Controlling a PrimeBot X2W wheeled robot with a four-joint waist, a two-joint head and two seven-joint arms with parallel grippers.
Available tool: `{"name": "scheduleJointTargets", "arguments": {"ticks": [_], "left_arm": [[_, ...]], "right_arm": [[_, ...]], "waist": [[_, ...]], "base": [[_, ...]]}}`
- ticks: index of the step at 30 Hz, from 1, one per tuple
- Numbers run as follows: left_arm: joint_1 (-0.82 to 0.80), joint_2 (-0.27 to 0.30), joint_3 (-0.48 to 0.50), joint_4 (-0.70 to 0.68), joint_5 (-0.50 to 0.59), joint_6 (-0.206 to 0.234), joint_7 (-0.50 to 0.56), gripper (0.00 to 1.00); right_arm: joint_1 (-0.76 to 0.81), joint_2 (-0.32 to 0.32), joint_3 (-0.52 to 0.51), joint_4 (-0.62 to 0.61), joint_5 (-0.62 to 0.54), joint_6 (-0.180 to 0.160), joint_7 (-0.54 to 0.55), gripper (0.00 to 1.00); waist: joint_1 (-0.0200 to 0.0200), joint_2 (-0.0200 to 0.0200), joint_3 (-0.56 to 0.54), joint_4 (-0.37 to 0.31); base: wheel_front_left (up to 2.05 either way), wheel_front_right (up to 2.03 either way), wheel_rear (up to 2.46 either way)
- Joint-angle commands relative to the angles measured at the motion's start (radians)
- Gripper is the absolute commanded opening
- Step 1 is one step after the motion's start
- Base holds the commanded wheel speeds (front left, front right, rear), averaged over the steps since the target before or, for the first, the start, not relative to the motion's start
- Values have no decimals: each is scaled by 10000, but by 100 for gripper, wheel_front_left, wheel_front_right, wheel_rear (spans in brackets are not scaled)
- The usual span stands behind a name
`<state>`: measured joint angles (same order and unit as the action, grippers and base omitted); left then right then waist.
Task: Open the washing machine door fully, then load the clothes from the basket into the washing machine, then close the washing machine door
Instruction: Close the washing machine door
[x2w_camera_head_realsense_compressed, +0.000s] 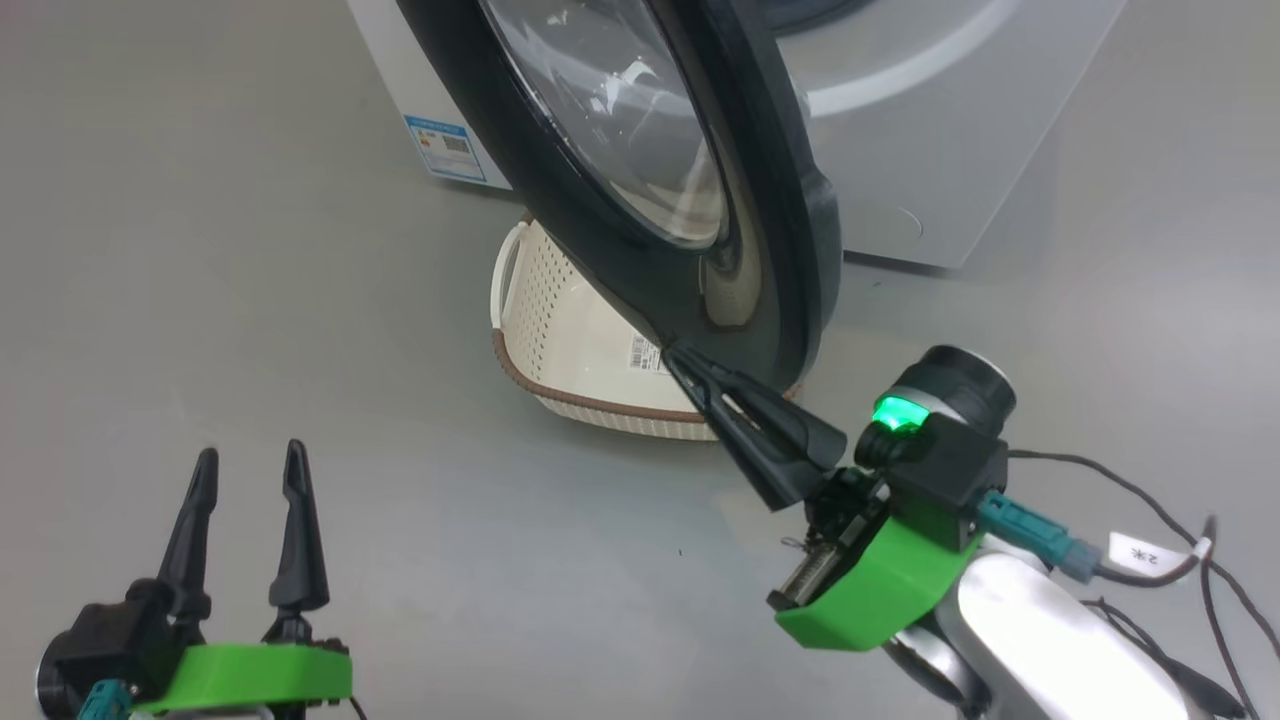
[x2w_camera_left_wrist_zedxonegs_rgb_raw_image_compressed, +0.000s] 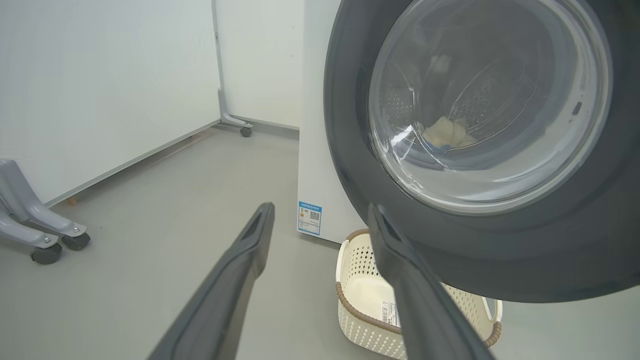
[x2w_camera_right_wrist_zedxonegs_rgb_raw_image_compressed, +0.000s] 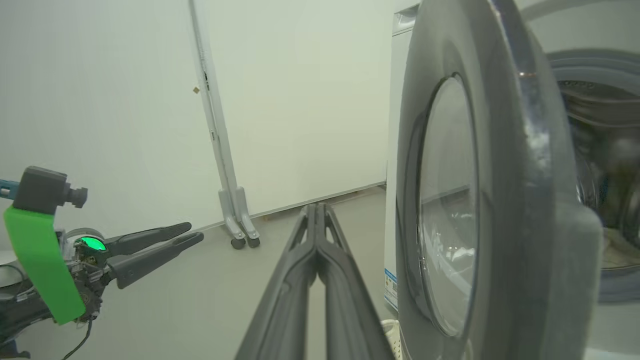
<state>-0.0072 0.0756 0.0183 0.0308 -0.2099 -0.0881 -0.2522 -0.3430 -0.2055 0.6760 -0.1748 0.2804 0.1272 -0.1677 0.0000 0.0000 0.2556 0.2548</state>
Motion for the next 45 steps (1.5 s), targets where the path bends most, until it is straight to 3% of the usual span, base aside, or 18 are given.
{"name": "scheduleJointTargets", "arguments": {"ticks": [1, 27, 45], "left_arm": [[-381, 40, 357, -241, 97, -48, -95, 100], [-1395, -239, 183, 16, 106, -371, -95, 100], [-2405, -253, -719, 37, -15, -412, -95, 100]], "right_arm": [[-253, 30, -112, -242, -88, 35, -102, 0], [-1419, 204, -2695, 1478, -339, 35, -500, 0], [-4113, 489, -4236, 3700, -377, 35, -718, 0]], "waist": [[0, 0, 227, -13], [0, 0, 1778, 0], [0, 0, 2948, 69]], "base": [[0, 0, 0], [0, 0, 0], [0, 0, 0]]}}
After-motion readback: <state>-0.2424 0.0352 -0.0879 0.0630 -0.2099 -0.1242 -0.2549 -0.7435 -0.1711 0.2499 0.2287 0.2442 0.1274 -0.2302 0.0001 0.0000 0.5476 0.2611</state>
